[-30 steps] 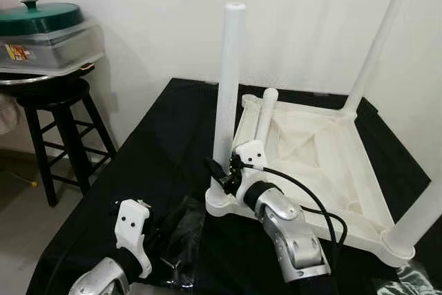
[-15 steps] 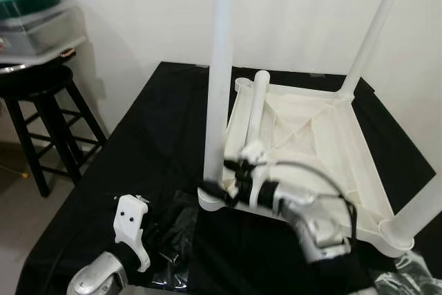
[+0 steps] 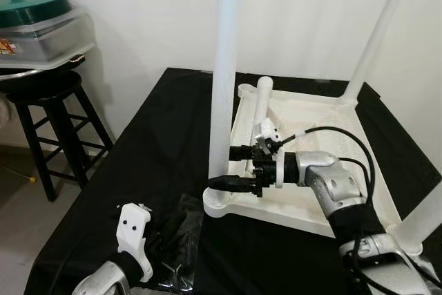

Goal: Building children table

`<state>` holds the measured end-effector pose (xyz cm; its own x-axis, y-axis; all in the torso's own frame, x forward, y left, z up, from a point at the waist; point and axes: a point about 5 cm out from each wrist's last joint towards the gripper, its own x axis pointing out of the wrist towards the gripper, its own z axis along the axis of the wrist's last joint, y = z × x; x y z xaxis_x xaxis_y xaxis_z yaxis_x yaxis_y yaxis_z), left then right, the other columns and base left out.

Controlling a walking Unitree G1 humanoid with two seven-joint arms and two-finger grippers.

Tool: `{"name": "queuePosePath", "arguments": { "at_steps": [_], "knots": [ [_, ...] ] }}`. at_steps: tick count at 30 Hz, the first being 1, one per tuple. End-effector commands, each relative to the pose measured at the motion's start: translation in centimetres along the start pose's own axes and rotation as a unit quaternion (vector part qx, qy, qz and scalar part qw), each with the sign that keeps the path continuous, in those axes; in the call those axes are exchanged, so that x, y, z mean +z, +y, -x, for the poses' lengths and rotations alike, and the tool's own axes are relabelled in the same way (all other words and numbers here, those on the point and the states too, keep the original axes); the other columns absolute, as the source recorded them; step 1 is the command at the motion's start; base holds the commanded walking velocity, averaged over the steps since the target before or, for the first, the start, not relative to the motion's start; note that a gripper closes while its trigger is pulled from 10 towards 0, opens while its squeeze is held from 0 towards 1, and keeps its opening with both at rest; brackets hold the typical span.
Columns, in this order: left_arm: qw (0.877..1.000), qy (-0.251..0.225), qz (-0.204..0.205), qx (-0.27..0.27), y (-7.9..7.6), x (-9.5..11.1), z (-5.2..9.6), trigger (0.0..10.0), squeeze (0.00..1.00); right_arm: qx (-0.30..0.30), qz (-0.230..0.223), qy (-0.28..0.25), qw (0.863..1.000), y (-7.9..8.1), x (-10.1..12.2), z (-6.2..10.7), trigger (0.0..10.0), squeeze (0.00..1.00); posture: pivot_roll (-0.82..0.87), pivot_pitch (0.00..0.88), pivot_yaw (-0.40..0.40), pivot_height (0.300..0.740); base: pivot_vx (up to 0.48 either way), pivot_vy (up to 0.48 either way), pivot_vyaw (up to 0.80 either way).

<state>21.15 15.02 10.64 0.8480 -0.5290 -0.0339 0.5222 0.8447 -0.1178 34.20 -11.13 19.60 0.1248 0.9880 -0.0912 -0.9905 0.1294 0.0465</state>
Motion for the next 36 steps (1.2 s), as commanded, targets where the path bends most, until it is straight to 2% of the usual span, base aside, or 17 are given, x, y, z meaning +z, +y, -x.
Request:
{"name": "queuePosePath", "arguments": {
  "at_steps": [1,2,14,20,21,22,23,24,25,26,27,28,29,30,31,33,36],
  "knots": [
    [1.0,0.005,-0.004,-0.004,-0.1,0.0,0.2,10.0,0.0,0.029,0.012,-0.013,0.999,0.3,0.5,-0.6,5.3,0.0,0.12,0.0,-0.059,0.74,0.0,0.0,0.0],
    [1.0,0.005,-0.004,-0.004,-0.1,0.0,0.2,10.0,0.0,0.04,0.01,-0.019,0.999,0.2,0.7,-0.6,0.0,0.0,0.13,0.0,-0.063,0.74,0.0,0.0,0.0],
    [1.0,0.001,-0.001,-0.004,-0.2,0.2,0.2,10.0,0.0,0.061,-0.002,-0.02,0.998,0.0,-0.2,0.3,0.0,0.0,0.11,0.0,-0.065,0.74,0.0,0.0,0.0],
    [1.0,0.0,0.0,-0.003,-0.2,0.3,0.1,10.0,0.0,0.001,-0.007,-0.009,1.0,1.2,-2.8,0.5,0.0,0.0,0.1,0.0,-0.063,0.74,0.0,0.0,0.0],
    [1.0,-0.001,-0.001,-0.003,-0.1,0.3,0.2,10.0,0.0,-0.039,-0.013,0.005,0.999,1.7,-4.0,0.2,0.0,0.0,0.09,0.0,-0.063,0.74,0.0,0.0,0.0],
    [1.0,-0.001,-0.001,-0.003,-0.1,0.3,0.2,10.0,0.0,-0.039,-0.013,0.005,0.999,1.7,-4.0,0.2,0.0,0.0,0.09,0.0,-0.063,0.74,0.0,0.0,0.0],
    [1.0,-0.001,-0.001,-0.003,-0.1,0.4,0.2,10.0,0.0,-0.158,-0.045,0.03,0.986,2.0,-5.9,-0.6,0.0,0.0,0.08,0.002,-0.068,0.74,0.0,0.0,0.0],
    [1.0,-0.001,-0.001,-0.003,-0.1,0.4,0.2,10.0,0.0,-0.158,-0.045,0.03,0.986,2.0,-5.9,-0.6,0.0,0.0,0.08,0.002,-0.068,0.74,0.0,0.0,0.0],
    [1.0,-0.001,-0.001,-0.003,0.0,0.4,0.3,10.0,0.0,-0.244,-0.064,0.052,0.966,2.2,-7.2,-1.0,0.0,0.0,0.08,0.002,-0.068,0.74,0.0,0.0,0.0],
    [1.0,-0.002,-0.002,-0.003,0.1,0.5,0.4,10.0,0.0,-0.343,-0.089,0.058,0.933,4.0,-8.8,-1.9,0.0,0.0,0.07,0.011,-0.062,0.74,0.0,0.0,0.0],
    [1.0,-0.002,-0.002,-0.003,0.1,0.5,0.4,10.0,0.0,-0.343,-0.089,0.058,0.933,4.0,-8.8,-1.9,0.0,0.0,0.07,0.011,-0.062,0.74,0.0,0.0,0.0],
    [1.0,-0.001,-0.003,-0.003,0.2,0.6,0.4,10.0,0.0,-0.401,-0.064,0.072,0.911,4.9,-8.8,-2.1,0.0,0.0,0.06,0.013,-0.044,0.74,0.0,0.0,0.0],
    [1.0,-0.001,-0.004,-0.003,0.3,0.6,0.4,10.0,0.0,-0.425,-0.039,0.075,0.901,5.5,-8.4,-2.2,0.0,0.0,0.06,0.013,-0.044,0.74,0.0,0.0,0.0],
    [1.0,-0.001,-0.004,-0.003,0.3,0.6,0.4,10.0,0.0,-0.425,-0.039,0.075,0.901,5.5,-8.4,-2.2,0.0,0.0,0.06,0.013,-0.044,0.74,0.0,0.0,0.0],
    [1.0,0.0,-0.005,-0.003,0.3,0.6,0.4,10.0,0.0,-0.451,-0.052,0.065,0.889,5.1,-8.1,-1.7,0.0,0.0,0.04,0.004,-0.031,0.74,0.0,0.0,0.0],
    [1.0,0.001,-0.004,-0.008,0.2,0.6,0.2,10.0,0.0,-0.456,-0.051,0.082,0.885,4.4,-8.4,-1.0,0.0,0.0,0.07,0.008,-0.056,0.74,0.0,0.0,0.0],
    [1.0,0.001,-0.006,-0.005,0.2,0.6,0.2,10.0,0.0,-0.439,-0.05,0.097,0.892,5.0,-8.7,-1.5,0.0,0.0,0.07,0.008,-0.056,0.74,0.0,0.0,0.0]
  ]
}}
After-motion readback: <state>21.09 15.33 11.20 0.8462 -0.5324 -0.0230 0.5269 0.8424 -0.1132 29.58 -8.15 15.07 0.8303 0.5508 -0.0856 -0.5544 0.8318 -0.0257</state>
